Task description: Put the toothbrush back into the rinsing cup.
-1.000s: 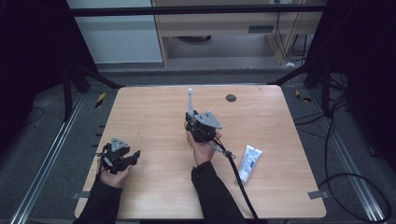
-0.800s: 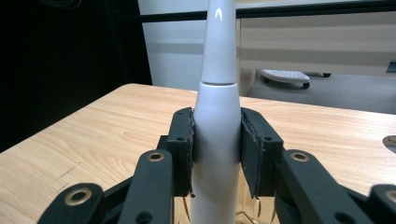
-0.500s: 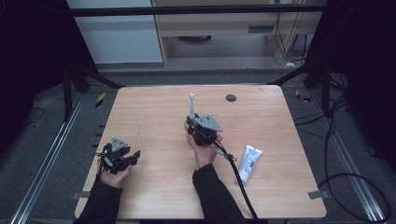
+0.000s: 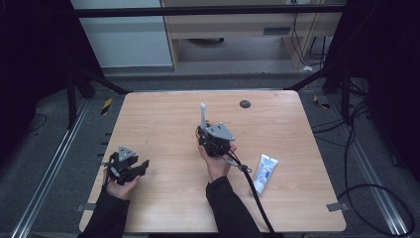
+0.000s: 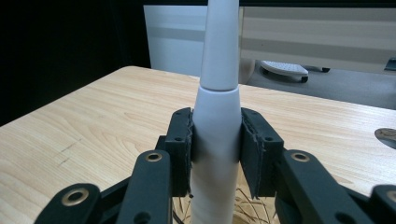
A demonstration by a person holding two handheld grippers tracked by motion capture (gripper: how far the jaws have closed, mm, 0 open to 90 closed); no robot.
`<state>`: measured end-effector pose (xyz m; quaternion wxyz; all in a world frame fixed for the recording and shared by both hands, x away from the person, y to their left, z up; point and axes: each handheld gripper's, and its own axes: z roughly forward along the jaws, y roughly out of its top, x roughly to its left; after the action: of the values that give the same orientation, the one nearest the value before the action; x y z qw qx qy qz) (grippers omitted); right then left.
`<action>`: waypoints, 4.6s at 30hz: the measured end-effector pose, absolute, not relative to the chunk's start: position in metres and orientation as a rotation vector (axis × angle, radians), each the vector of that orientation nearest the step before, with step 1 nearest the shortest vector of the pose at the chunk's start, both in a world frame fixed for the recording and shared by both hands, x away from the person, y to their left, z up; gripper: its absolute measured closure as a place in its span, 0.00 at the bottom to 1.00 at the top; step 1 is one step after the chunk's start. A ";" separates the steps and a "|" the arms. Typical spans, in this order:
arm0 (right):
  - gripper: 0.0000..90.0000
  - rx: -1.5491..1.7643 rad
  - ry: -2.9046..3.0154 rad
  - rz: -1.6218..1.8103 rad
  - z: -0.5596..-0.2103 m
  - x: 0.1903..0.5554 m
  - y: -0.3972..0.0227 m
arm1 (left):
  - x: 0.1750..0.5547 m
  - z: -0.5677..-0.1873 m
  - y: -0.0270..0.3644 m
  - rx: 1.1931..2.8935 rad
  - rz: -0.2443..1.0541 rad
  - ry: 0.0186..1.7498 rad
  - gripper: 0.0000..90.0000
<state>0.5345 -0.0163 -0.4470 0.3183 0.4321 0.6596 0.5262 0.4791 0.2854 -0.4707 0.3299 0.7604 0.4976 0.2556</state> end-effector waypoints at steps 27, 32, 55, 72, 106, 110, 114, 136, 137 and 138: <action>0.48 1.132 1.763 1.374 -0.449 0.529 -0.019 | 0.479 -0.471 0.285 1.989 0.667 1.303 0.56; 0.35 1.119 1.778 1.347 -0.447 0.528 -0.019 | 0.479 -0.471 0.286 1.989 0.666 1.303 0.56; 0.21 1.082 1.848 1.366 -0.415 0.497 -0.054 | 0.479 -0.471 0.286 1.989 0.671 1.306 0.55; 0.22 1.059 1.912 1.310 -0.393 0.473 -0.125 | 0.479 -0.471 0.286 1.989 0.678 1.312 0.55; 0.67 1.253 2.025 1.057 -0.448 0.448 -0.231 | 0.479 -0.471 0.286 1.997 0.672 1.308 0.56; 0.75 1.287 2.047 1.009 -0.459 0.452 -0.232 | 0.479 -0.471 0.286 1.999 0.673 1.308 0.56; 0.83 1.307 2.058 0.969 -0.466 0.454 -0.233 | 0.479 -0.471 0.285 2.001 0.673 1.307 0.56; 1.00 1.456 2.101 0.856 -0.491 0.475 -0.242 | 0.479 -0.472 0.285 2.002 0.670 1.304 0.56; 1.00 1.453 2.102 0.853 -0.491 0.475 -0.241 | 0.479 -0.472 0.285 2.002 0.670 1.304 0.56; 1.00 1.451 2.104 0.851 -0.491 0.476 -0.240 | 0.479 -0.472 0.285 2.003 0.671 1.304 0.56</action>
<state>0.4757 -0.2404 -0.4911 0.2220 0.5252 0.7616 0.3082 0.4792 0.2851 -0.4715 0.3238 0.7634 0.4970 0.2557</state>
